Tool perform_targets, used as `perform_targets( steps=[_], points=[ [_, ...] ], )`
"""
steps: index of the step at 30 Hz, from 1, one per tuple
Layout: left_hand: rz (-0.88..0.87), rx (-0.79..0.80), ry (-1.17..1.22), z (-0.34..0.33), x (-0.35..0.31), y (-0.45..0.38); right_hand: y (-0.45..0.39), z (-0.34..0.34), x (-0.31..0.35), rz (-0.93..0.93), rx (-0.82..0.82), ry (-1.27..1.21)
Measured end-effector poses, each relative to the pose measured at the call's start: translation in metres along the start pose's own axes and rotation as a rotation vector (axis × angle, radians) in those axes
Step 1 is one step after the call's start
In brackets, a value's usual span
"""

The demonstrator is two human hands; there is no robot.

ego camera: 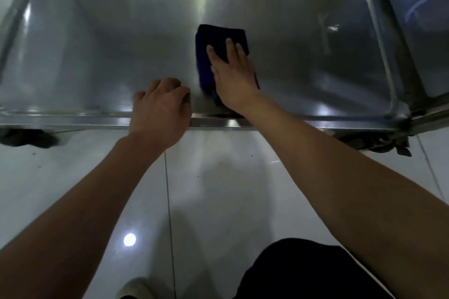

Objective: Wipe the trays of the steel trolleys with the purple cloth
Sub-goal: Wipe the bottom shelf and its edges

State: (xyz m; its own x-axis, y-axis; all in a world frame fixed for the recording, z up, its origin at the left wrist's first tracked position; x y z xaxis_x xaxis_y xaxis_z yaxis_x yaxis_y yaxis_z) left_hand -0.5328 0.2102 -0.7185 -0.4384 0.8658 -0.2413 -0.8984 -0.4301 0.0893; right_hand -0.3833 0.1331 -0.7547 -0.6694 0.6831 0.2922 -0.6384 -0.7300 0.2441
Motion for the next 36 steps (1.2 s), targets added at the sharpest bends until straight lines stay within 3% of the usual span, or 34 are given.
perform_targets(
  steps=[4, 12, 20, 26, 31, 36],
  points=[
    [-0.067, 0.009, 0.004, 0.000, 0.002, 0.004, -0.012, -0.009, 0.031, 0.084, 0.021, -0.035],
    [-0.013, -0.026, 0.023, -0.002, -0.018, -0.009, -0.004, 0.005, -0.003, 0.086, 0.033, -0.124],
    [-0.195, 0.040, 0.007, -0.029, -0.118, -0.035, 0.020, 0.043, -0.136, -0.155, -0.052, -0.165],
    [-0.282, 0.231, -0.138, -0.063, -0.207, -0.056, 0.070, 0.067, -0.247, -0.350, -0.181, -0.205],
    [-0.263, 0.207, -0.149, -0.065, -0.209, -0.057, 0.103, 0.079, -0.298, -0.465, -0.259, -0.085],
    [-0.256, 0.198, -0.110, -0.063, -0.208, -0.059, 0.101, 0.080, -0.298, -0.460, -0.266, -0.073]
  ],
)
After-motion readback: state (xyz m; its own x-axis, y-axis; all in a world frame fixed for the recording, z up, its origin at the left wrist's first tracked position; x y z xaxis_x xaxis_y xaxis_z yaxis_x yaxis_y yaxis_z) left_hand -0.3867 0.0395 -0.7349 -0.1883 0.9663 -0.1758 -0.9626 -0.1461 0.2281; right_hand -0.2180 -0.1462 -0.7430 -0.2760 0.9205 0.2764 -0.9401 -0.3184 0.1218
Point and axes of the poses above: each hand's wrist, its own y-axis away from the middle knuckle, its own z-axis out of the back of the hand, x = y × z, the point moved 6 cm from there along -y, towards the middle knuckle, and after that the axes turned 6 degrees about x, right-handed, at the moved point
